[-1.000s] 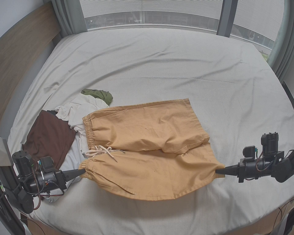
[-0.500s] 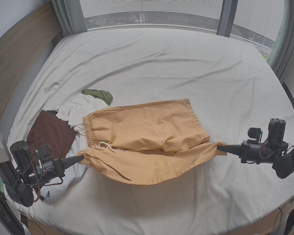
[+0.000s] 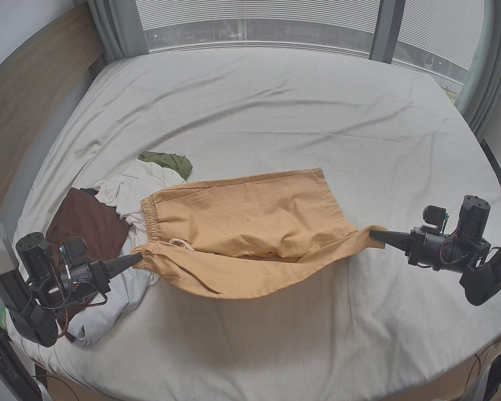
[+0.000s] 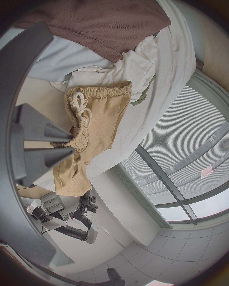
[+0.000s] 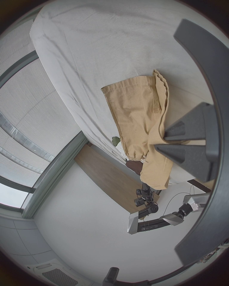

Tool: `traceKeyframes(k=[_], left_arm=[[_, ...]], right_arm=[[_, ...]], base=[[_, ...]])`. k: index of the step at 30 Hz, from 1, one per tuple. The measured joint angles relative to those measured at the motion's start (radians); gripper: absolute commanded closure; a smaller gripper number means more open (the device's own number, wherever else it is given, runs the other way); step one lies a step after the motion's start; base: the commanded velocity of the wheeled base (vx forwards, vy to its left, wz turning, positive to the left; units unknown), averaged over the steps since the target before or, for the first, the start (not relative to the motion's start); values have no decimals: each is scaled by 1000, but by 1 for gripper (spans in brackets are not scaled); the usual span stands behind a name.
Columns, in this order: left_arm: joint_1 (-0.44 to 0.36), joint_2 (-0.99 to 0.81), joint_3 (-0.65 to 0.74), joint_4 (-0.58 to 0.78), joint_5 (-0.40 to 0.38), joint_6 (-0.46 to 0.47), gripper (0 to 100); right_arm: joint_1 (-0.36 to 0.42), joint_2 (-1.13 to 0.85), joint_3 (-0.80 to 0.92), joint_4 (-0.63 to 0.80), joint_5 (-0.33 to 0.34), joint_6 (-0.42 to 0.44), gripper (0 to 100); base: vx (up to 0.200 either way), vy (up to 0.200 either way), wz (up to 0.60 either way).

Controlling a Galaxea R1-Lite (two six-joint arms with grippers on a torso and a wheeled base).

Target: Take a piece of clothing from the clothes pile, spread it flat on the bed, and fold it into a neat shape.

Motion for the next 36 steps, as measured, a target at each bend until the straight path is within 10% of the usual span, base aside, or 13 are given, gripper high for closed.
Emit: traceKeyframes(k=[18, 36], left_arm=[[-47, 16, -70, 1, 198, -82, 100], [-77, 70, -144, 1, 291, -82, 100]], right_arm=[[57, 73, -98, -152, -87, 175, 100], [61, 100, -292, -17, -102, 202, 100]], base=[[0, 0, 0], [0, 0, 0]])
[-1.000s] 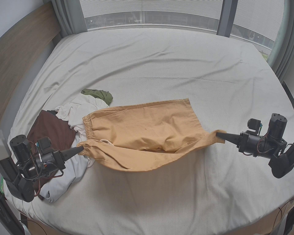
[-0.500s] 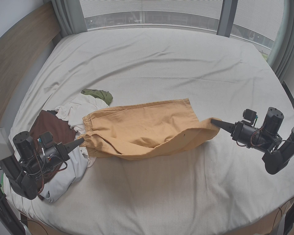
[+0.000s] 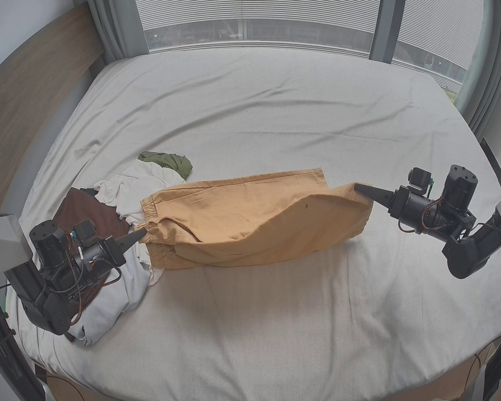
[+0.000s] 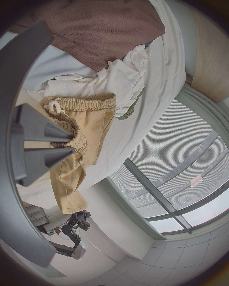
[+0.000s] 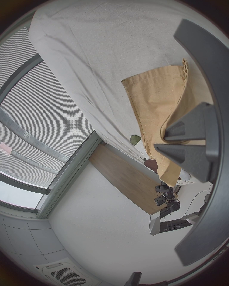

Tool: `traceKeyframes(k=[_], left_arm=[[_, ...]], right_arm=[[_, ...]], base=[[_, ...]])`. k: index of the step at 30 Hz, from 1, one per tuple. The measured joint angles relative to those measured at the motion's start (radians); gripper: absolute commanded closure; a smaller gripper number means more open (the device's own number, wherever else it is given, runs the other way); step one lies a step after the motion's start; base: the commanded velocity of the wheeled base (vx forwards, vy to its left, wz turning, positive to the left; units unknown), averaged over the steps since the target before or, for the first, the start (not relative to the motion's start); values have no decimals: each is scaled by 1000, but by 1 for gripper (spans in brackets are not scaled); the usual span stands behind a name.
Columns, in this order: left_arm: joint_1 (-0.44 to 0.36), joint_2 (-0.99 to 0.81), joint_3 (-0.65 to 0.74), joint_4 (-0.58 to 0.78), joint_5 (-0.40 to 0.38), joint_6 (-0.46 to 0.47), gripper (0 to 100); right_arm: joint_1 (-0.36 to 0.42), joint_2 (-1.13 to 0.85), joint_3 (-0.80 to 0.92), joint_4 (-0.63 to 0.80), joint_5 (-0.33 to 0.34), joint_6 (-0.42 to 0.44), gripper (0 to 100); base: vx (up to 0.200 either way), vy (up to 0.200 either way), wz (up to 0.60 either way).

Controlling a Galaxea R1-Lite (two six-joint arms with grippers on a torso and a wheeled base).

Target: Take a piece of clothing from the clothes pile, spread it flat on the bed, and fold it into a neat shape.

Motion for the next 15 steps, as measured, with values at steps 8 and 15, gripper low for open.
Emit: traceKeyframes(k=[8, 15], left_arm=[[2, 8, -18, -1, 6, -7, 100], [9, 4, -37, -1, 7, -55, 100]], right_arm=[[4, -10, -40, 40, -1, 0, 100], [7, -44, -67, 111, -1, -1, 100]], base=[[0, 0, 0], [0, 0, 0]])
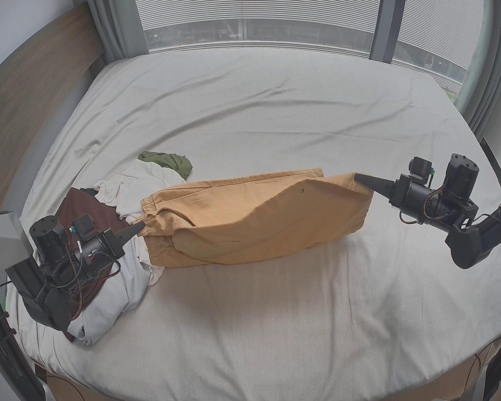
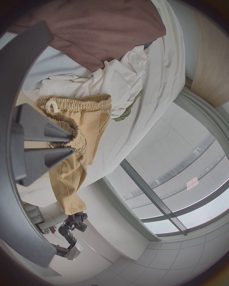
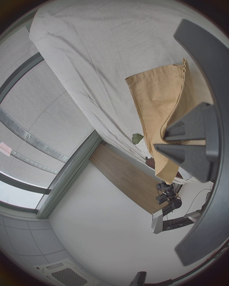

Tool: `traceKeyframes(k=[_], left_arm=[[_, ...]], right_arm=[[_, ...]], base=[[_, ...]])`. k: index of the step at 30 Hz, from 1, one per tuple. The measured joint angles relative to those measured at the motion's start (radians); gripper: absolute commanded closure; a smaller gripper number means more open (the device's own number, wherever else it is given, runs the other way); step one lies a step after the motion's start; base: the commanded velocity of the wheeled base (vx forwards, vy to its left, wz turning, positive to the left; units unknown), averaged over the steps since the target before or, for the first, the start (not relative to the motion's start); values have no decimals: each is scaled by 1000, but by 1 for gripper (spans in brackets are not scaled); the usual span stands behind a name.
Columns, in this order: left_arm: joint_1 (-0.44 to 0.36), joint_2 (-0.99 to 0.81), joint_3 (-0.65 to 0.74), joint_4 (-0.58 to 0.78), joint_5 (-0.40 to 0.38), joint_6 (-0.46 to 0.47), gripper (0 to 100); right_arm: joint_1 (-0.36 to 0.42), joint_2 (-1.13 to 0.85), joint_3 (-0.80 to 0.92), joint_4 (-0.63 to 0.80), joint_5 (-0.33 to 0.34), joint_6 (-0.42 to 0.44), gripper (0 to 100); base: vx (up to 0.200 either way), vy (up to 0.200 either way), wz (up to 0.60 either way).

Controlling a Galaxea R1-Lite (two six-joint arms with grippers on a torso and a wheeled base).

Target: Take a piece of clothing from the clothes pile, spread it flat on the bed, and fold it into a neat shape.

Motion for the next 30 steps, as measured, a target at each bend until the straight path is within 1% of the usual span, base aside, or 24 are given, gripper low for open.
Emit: traceKeyframes(k=[2, 12, 17, 23, 30], left_arm=[[1, -1, -2, 0, 0, -1, 100], [8, -5, -1, 0, 0, -3, 100], [8, -6, -2, 0, 0, -2, 100], [10, -6, -8, 0, 3, -3, 100], [4, 2, -36, 0, 55, -5, 100]], right_arm=[[2, -14, -17, 38, 0, 0, 100], [16, -39, -80, 92, -1, 0, 100], [19, -39, -124, 146, -2, 0, 100], [11, -13, -156, 160, -2, 0, 100], [3, 39, -196, 160, -3, 1, 100]], base=[[0, 0, 0], [0, 0, 0], [0, 0, 0], [0, 0, 0], [0, 0, 0]])
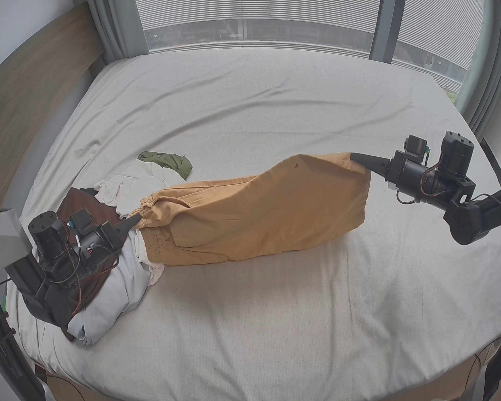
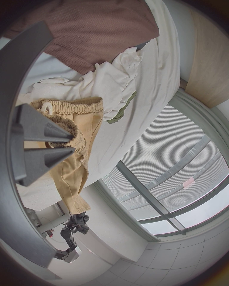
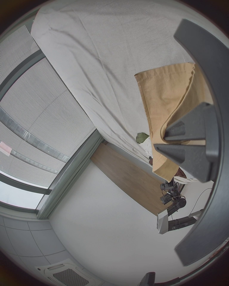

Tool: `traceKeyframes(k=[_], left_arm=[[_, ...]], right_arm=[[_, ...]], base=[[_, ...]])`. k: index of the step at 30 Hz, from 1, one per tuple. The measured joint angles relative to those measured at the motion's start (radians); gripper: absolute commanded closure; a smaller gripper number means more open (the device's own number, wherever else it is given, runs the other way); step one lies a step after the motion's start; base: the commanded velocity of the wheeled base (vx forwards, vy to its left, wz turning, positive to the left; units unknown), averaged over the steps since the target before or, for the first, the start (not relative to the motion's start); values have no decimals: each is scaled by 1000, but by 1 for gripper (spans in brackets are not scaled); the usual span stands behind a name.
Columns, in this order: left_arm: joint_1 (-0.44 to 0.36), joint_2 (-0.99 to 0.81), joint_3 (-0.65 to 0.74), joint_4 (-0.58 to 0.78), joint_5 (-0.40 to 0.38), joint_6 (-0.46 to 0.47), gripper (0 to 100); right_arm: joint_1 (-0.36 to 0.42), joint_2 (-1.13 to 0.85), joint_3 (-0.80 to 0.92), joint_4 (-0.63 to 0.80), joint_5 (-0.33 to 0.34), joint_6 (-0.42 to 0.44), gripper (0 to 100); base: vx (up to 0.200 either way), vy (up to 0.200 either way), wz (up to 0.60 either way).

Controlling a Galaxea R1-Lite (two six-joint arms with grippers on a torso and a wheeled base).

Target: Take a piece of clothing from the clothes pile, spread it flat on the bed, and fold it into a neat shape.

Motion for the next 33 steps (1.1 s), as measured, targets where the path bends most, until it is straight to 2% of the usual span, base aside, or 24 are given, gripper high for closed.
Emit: traceKeyframes(k=[9, 22, 33], left_arm=[[-5, 23, -37, 0, 18, -14, 100], [-11, 78, -93, 0, 92, -17, 100], [-29, 120, -142, 0, 166, -23, 100]], right_arm=[[-2, 76, -71, 5, -10, 3, 100], [9, 193, -220, 43, -92, 8, 100], [4, 271, -326, 44, -111, 39, 100]], base=[[0, 0, 0], [0, 0, 0], [0, 0, 0]])
